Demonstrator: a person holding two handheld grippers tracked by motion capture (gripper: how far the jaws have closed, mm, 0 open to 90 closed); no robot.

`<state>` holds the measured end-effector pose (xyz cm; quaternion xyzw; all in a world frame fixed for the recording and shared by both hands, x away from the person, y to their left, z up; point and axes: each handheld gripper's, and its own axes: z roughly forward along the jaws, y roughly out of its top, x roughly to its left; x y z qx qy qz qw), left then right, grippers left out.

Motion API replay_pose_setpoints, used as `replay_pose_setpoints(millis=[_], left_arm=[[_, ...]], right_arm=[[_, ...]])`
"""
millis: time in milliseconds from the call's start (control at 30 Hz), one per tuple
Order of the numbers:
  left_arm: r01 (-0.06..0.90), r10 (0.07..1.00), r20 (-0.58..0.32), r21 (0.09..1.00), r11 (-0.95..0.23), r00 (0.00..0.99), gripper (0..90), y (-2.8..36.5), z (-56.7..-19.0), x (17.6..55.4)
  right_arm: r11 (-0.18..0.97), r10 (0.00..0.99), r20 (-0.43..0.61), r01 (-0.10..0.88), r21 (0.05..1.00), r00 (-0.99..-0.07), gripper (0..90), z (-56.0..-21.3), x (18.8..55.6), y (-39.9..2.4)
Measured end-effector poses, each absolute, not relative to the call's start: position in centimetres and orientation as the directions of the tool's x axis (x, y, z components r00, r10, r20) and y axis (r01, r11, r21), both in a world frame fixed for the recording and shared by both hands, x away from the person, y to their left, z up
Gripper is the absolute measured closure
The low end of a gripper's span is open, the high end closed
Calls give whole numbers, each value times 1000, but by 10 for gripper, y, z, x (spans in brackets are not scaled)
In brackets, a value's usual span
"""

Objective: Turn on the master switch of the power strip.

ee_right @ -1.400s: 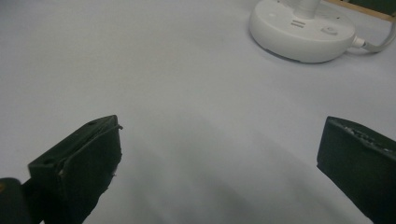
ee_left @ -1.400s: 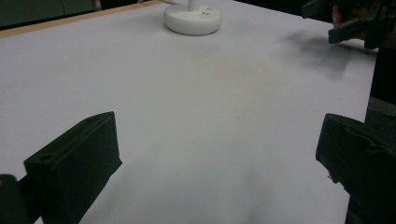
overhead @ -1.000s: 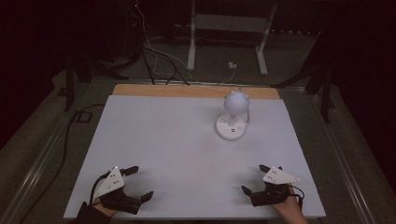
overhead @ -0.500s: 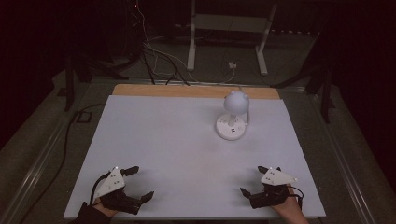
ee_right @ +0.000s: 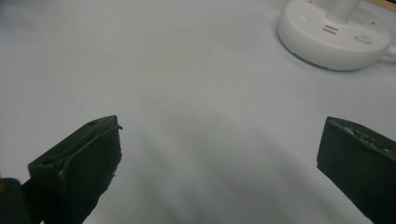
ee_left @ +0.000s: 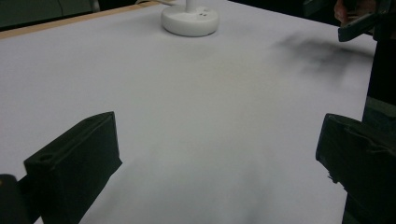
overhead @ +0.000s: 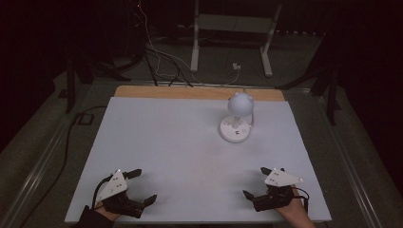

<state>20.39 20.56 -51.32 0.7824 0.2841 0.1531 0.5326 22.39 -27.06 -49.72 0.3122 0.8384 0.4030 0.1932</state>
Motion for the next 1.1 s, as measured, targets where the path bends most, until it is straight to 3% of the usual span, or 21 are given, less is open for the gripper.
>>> replay_pose_setpoints(millis=[1100], left_arm=[[282,613,-68,923,-260,787,2,207,-512,204]], right_arm=[[466,641,-73,313,827,-764,0,-445,247,-261]])
